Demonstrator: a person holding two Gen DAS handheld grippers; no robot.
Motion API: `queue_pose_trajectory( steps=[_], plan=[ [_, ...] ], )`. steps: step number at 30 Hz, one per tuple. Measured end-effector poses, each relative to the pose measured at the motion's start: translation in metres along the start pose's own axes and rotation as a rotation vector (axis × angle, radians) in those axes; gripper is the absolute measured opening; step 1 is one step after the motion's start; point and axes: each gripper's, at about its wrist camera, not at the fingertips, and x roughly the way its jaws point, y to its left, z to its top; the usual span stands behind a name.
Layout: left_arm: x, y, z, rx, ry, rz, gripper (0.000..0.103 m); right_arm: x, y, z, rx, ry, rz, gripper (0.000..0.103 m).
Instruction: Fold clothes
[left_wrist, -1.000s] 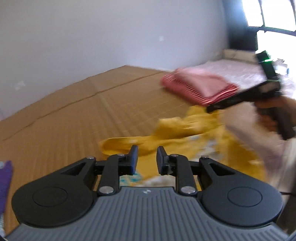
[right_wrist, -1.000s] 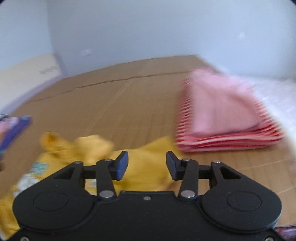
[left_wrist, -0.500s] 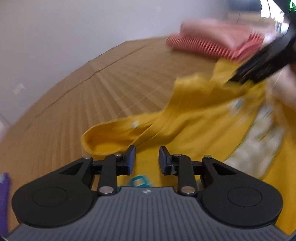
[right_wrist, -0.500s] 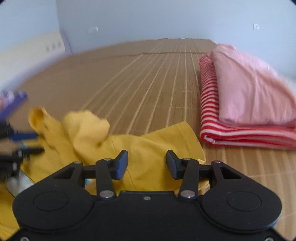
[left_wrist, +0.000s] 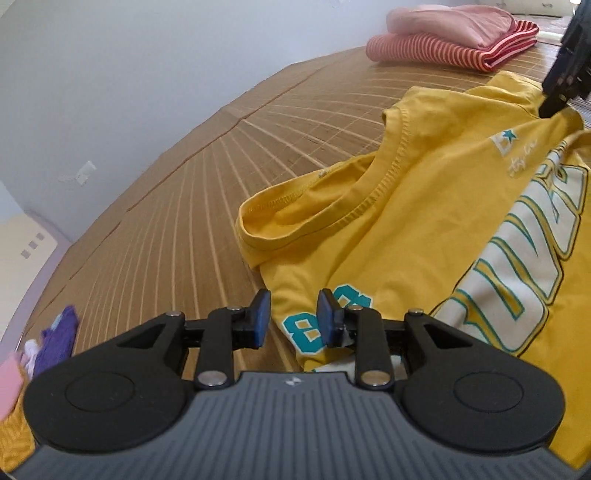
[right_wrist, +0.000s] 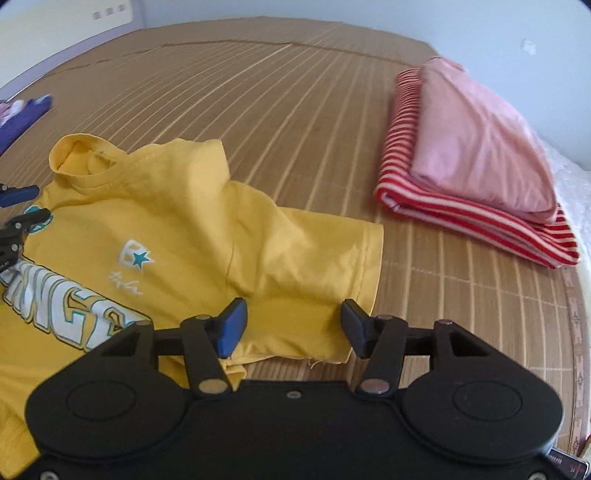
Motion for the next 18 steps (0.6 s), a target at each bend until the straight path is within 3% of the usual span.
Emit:
queue_pose_trajectory(
  steps=[3, 6, 9, 12, 16, 18],
  plan=[
    [-0.01, 0.003, -0.004, -0.034, 0.015, 0.0, 0.033, -0.009, -0.005, 0.001, 0.031, -0.049, 0.024, 0.058],
    [-0.018, 0.008, 0.002, -0.041, 0.012, -0.021, 0.033, -0.025, -0.009, 0.005, 0.057, -0.202, 0.007, 0.059],
    [-0.021, 0.004, 0.015, -0.033, -0.029, -0.029, 0.039, -0.023, -0.008, 0.009, 0.13, -0.315, 0.082, 0.065],
    [-0.017, -0.01, 0.028, -0.018, -0.062, -0.073, 0.045, 0.001, 0.011, 0.017, 0.064, -0.28, 0.136, 0.065],
    [-0.009, -0.026, 0.027, 0.027, -0.05, -0.094, 0.045, 0.03, 0.034, 0.016, -0.033, -0.171, 0.108, 0.065],
    [-0.007, -0.031, 0.025, 0.051, -0.048, -0.088, 0.045, 0.02, 0.046, 0.006, -0.062, -0.177, 0.064, 0.066]
  ],
)
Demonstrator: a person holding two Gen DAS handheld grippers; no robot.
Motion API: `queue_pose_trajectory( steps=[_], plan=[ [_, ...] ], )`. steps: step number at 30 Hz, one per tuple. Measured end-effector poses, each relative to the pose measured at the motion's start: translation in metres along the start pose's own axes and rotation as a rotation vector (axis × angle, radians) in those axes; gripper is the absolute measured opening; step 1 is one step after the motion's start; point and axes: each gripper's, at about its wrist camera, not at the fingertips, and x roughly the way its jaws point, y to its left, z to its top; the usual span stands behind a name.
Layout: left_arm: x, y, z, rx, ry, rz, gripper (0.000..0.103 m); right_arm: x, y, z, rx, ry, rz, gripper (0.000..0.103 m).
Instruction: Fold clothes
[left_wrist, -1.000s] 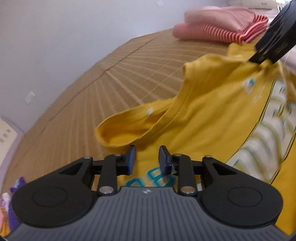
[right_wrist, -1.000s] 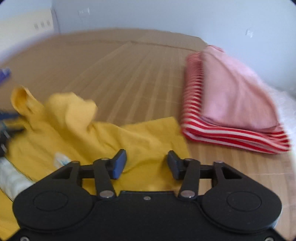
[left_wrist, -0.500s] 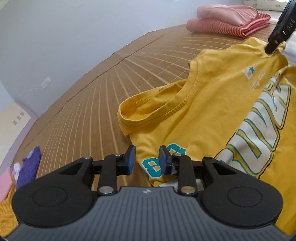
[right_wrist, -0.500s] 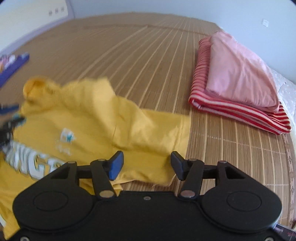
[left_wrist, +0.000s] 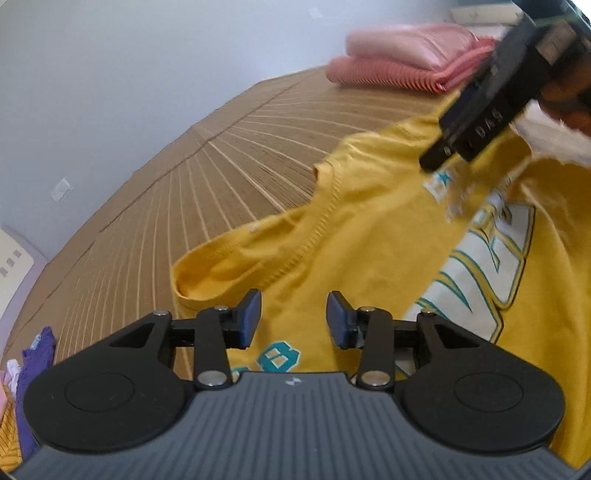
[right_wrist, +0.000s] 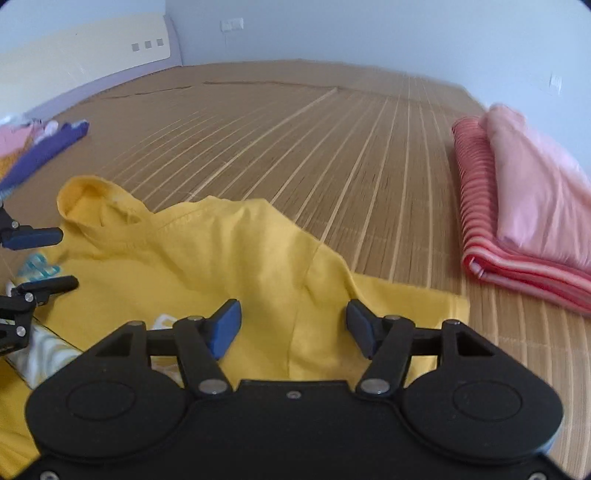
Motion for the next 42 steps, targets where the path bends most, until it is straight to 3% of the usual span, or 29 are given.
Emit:
queue_pose_trajectory(
  steps=[5, 13, 19, 22, 25, 31, 33, 37, 42],
  plan=[
    [0.011, 0.005, 0.001, -0.002, 0.0, 0.013, 0.045, 0.0, -0.008, 0.0, 0.036, -0.009, -0.073, 0.071],
    [0.03, 0.013, 0.0, -0.014, -0.033, 0.082, 0.045, 0.01, -0.015, 0.005, 0.051, -0.062, -0.108, 0.071],
    [0.033, 0.023, -0.002, -0.043, -0.032, 0.125, 0.046, -0.021, -0.038, 0.004, 0.264, -0.088, 0.014, 0.071],
    [0.009, 0.031, -0.007, -0.045, -0.028, 0.176, 0.045, -0.05, -0.048, 0.0, 0.34, -0.116, 0.089, 0.071],
    [-0.031, 0.037, -0.013, -0.072, -0.061, 0.122, 0.045, -0.082, -0.04, 0.001, 0.288, -0.17, 0.136, 0.072],
    [-0.087, 0.024, -0.038, -0.098, -0.059, -0.194, 0.046, -0.122, 0.002, 0.0, 0.158, -0.236, 0.254, 0.078],
    [-0.092, 0.015, -0.048, -0.103, -0.038, -0.256, 0.046, -0.129, 0.019, -0.014, 0.148, -0.226, 0.276, 0.078],
    [-0.083, 0.005, -0.065, -0.058, 0.002, -0.185, 0.047, -0.136, 0.061, -0.047, 0.112, -0.113, 0.257, 0.076],
    [-0.075, 0.028, -0.076, -0.152, 0.028, -0.065, 0.053, -0.16, 0.117, -0.076, -0.056, -0.018, 0.209, 0.07]
  ],
)
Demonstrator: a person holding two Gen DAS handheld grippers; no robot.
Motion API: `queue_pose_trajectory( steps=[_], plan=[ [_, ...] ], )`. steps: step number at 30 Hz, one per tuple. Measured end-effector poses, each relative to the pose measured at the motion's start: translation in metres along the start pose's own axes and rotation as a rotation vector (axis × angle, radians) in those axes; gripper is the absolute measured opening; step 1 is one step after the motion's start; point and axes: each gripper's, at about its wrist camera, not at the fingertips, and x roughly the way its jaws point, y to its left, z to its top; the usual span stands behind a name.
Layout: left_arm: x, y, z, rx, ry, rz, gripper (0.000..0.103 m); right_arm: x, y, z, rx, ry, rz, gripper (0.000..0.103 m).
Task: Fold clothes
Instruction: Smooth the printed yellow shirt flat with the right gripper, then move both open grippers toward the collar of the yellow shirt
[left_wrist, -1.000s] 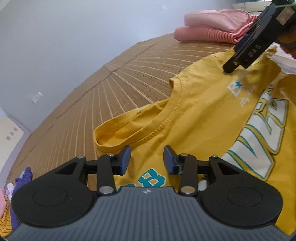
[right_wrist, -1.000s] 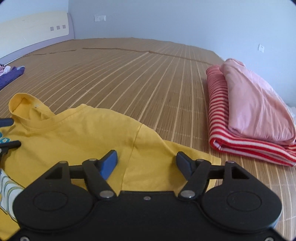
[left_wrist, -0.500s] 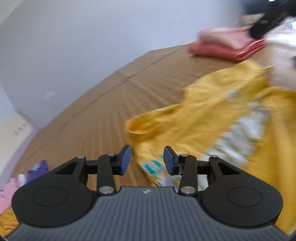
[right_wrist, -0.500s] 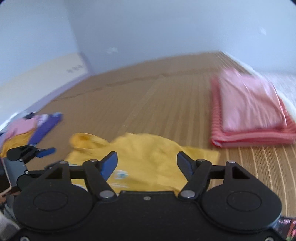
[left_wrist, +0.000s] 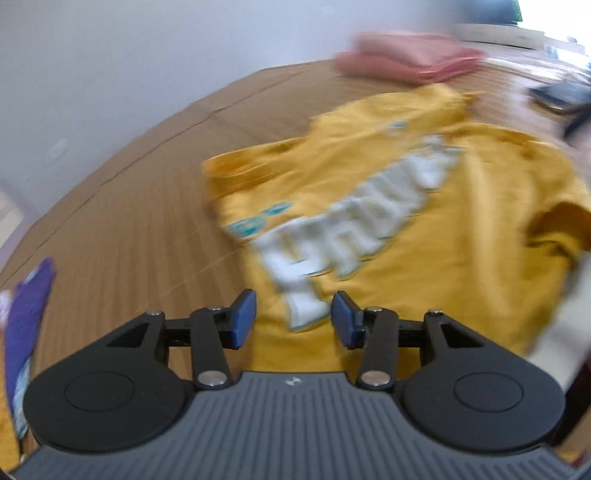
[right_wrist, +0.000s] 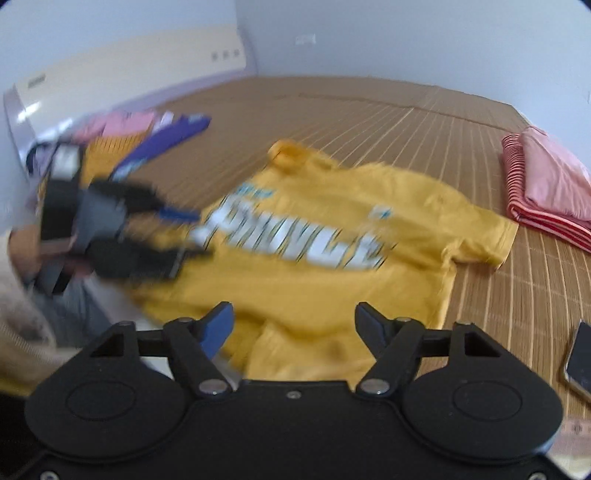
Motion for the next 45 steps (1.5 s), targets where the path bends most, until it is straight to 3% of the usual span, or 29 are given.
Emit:
queue_pose_trajectory(
  steps=[2, 7, 8, 9, 13, 18, 20, 23, 26, 30, 31, 35, 37, 42, 45],
  plan=[
    [-0.005, 0.007, -0.002, -0.03, -0.021, -0.008, 0.053, 0.005, 0.016, -0.007, -0.061, 0.031, -0.015, 0.067],
    [-0.023, -0.003, -0.007, 0.02, -0.068, -0.065, 0.053, 0.036, 0.042, -0.016, -0.181, 0.097, -0.13, 0.036],
    [-0.022, -0.004, -0.008, 0.018, -0.058, -0.07, 0.053, 0.037, 0.044, -0.017, -0.205, 0.091, -0.166, 0.028],
    [-0.019, -0.005, -0.01, 0.013, -0.046, -0.067, 0.053, 0.035, 0.045, -0.019, -0.213, 0.077, -0.195, 0.007],
    [-0.012, -0.004, -0.013, 0.006, -0.035, -0.054, 0.053, 0.012, 0.034, -0.023, -0.144, 0.054, -0.249, 0.007],
    [-0.007, 0.008, -0.017, -0.041, -0.041, -0.075, 0.054, -0.049, -0.013, -0.033, 0.123, -0.043, -0.333, 0.006],
    [-0.007, 0.012, -0.018, -0.05, -0.04, -0.076, 0.054, -0.067, -0.029, -0.041, 0.19, -0.022, -0.39, 0.006],
    [-0.008, 0.016, -0.018, -0.055, -0.034, -0.074, 0.055, -0.083, -0.043, -0.055, 0.243, 0.026, -0.403, 0.006],
    [-0.013, 0.02, -0.017, -0.061, -0.021, -0.075, 0.055, -0.086, -0.045, -0.066, 0.258, 0.067, -0.369, 0.011],
    [-0.036, 0.024, -0.02, -0.042, -0.049, -0.117, 0.055, -0.086, -0.047, -0.077, 0.274, 0.087, -0.378, 0.027],
    [-0.045, 0.025, -0.021, -0.042, -0.062, -0.152, 0.055, -0.088, -0.047, -0.077, 0.268, 0.08, -0.378, 0.032],
    [-0.083, 0.019, -0.03, -0.021, -0.116, -0.358, 0.055, -0.093, -0.044, -0.074, 0.242, 0.047, -0.351, 0.036],
    [-0.096, 0.006, -0.037, 0.031, -0.114, -0.409, 0.055, -0.092, -0.042, -0.072, 0.227, 0.032, -0.333, 0.039],
    [-0.104, -0.026, -0.059, 0.119, -0.068, -0.404, 0.055, -0.084, -0.036, -0.071, 0.222, -0.001, -0.288, 0.04],
    [-0.097, -0.038, -0.069, 0.166, -0.02, -0.326, 0.055, -0.083, -0.03, -0.067, 0.205, -0.018, -0.253, 0.047]
  ],
)
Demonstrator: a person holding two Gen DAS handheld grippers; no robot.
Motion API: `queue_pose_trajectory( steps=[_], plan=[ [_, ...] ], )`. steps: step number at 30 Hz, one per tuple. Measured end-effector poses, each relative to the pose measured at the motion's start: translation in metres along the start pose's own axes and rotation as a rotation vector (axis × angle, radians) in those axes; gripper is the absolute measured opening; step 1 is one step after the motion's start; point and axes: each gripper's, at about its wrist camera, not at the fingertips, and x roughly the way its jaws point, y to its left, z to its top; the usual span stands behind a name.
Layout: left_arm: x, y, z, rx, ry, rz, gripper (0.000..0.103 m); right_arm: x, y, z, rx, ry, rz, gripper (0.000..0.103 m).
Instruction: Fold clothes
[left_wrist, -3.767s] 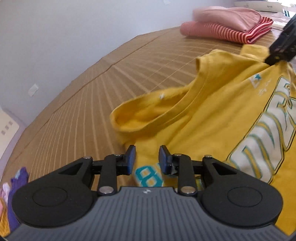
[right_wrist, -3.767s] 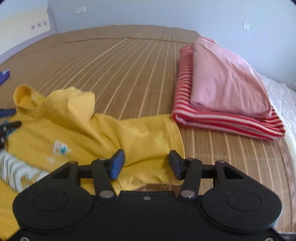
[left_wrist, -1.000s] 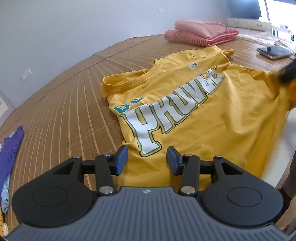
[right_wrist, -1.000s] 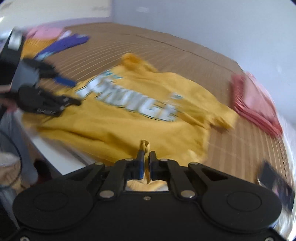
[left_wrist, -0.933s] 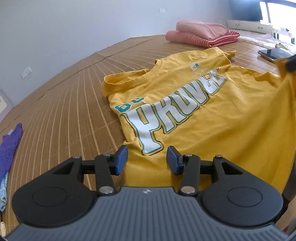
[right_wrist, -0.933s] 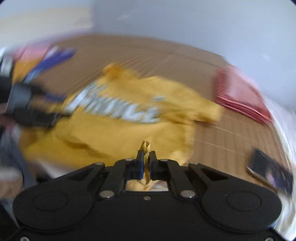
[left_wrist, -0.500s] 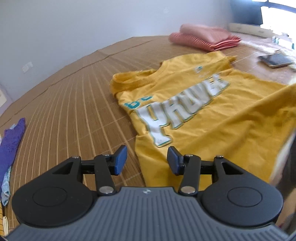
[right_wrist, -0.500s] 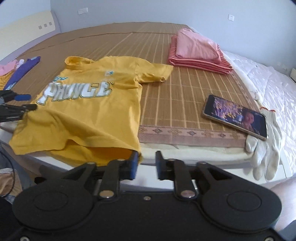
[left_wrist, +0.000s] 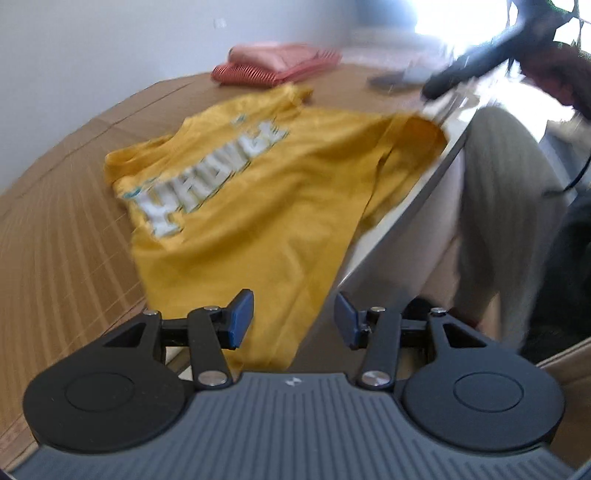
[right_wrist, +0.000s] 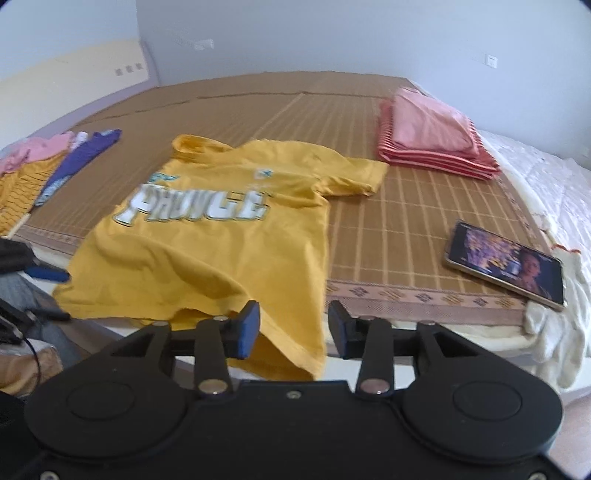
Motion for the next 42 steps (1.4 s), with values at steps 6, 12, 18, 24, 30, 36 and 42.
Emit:
queue_pose_trajectory(
  steps=[6, 12, 18, 24, 30, 36, 42],
  plan=[
    [-0.014, 0.022, 0.001, -0.053, -0.046, 0.067, 0.055, -0.008, 0.011, 0.008, -0.02, -0.038, 0.082, 0.051],
    [-0.034, 0.082, 0.049, -0.132, -0.203, 0.176, 0.055, -0.013, 0.015, 0.064, -0.044, -0.145, 0.201, 0.066],
    [-0.008, 0.145, 0.117, -0.176, -0.275, 0.151, 0.062, 0.036, 0.027, 0.146, -0.137, -0.165, 0.195, 0.066],
    [0.075, 0.188, 0.153, -0.144, -0.141, 0.06, 0.062, 0.142, 0.019, 0.196, -0.089, -0.094, 0.231, 0.063],
    [0.149, 0.193, 0.151, -0.166, -0.029, 0.035, 0.062, 0.243, 0.016, 0.197, -0.025, 0.048, 0.183, 0.062],
    [0.192, 0.185, 0.14, -0.107, -0.032, 0.126, 0.063, 0.28, 0.041, 0.189, -0.169, 0.073, 0.016, 0.069],
    [0.211, 0.207, 0.145, -0.158, -0.078, 0.146, 0.069, 0.302, 0.031, 0.203, -0.135, 0.053, -0.008, 0.076]
  ],
)
